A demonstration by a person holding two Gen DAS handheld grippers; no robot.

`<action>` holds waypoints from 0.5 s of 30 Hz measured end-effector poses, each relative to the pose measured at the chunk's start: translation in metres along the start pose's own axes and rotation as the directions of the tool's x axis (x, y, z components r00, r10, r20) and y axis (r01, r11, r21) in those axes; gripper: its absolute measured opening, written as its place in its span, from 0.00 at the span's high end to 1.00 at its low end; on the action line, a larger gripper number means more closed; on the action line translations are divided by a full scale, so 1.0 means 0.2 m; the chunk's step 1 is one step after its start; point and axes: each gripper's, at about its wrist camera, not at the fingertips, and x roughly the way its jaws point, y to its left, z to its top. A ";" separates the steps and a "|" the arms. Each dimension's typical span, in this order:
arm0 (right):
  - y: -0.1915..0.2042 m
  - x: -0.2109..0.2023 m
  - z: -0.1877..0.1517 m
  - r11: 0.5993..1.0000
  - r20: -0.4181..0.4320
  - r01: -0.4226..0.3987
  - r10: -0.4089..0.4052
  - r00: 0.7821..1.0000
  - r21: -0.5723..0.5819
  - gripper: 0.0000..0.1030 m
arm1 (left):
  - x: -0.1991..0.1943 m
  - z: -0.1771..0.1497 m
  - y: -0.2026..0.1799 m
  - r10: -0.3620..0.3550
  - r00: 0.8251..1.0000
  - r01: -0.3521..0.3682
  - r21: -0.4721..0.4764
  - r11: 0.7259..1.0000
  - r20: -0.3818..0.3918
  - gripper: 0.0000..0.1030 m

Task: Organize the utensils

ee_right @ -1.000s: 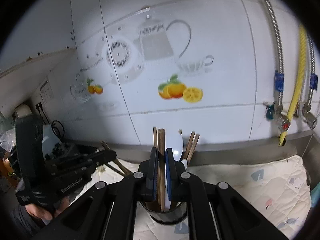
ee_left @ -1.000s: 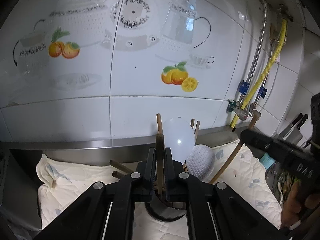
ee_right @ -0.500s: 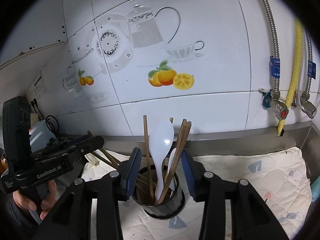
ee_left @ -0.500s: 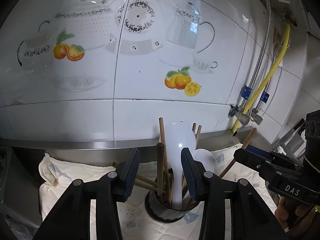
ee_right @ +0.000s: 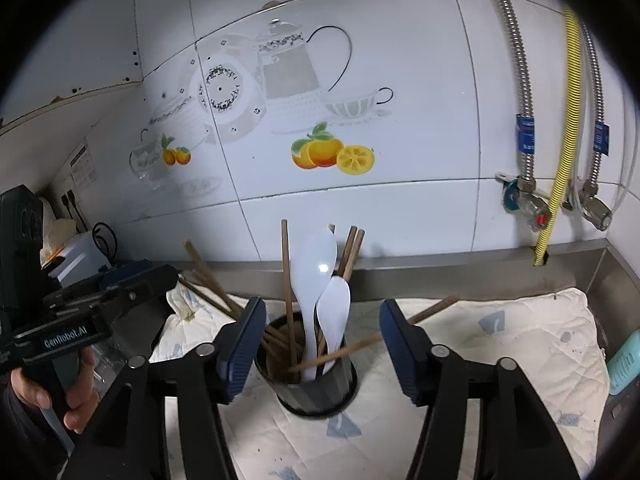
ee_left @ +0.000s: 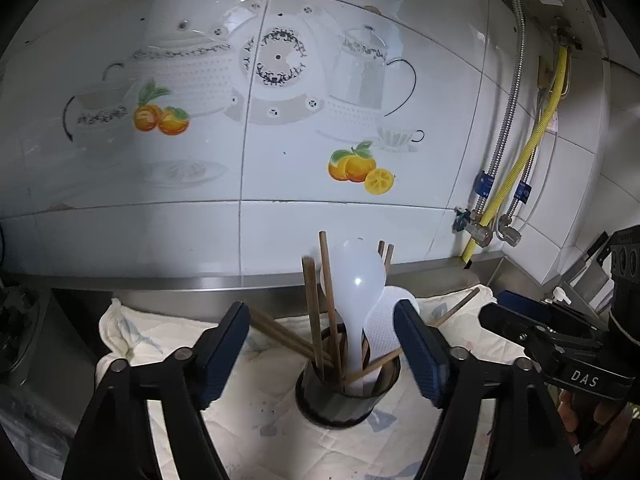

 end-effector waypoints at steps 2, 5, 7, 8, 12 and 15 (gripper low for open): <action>0.00 -0.03 -0.03 1.000 -0.007 0.004 -0.004 1.000 -0.004 0.33 | -0.04 -0.03 0.00 0.009 1.000 -0.009 -0.006 1.000 0.003 0.17; 0.01 -0.07 -0.08 1.000 -0.016 0.003 -0.003 1.000 -0.005 0.31 | -0.11 -0.08 -0.01 0.026 1.000 -0.026 -0.011 1.000 -0.002 0.13; 0.02 -0.10 -0.11 1.000 -0.020 0.007 -0.007 1.000 -0.008 0.30 | -0.15 -0.10 -0.01 0.031 1.000 -0.031 -0.014 0.999 -0.003 0.10; 0.02 -0.11 -0.12 1.000 -0.021 0.011 -0.011 1.000 -0.010 0.29 | -0.18 -0.12 -0.01 0.036 0.999 -0.036 -0.015 0.999 -0.002 0.07; 0.05 -0.18 -0.17 0.999 -0.027 0.034 -0.035 0.999 -0.032 0.25 | -0.26 -0.19 -0.03 0.050 0.999 -0.050 -0.014 0.999 -0.001 0.00; 0.07 -0.22 -0.21 0.997 -0.032 0.058 -0.060 0.998 -0.055 0.22 | -0.31 -0.24 -0.06 0.059 0.998 -0.059 -0.005 0.998 -0.004 0.00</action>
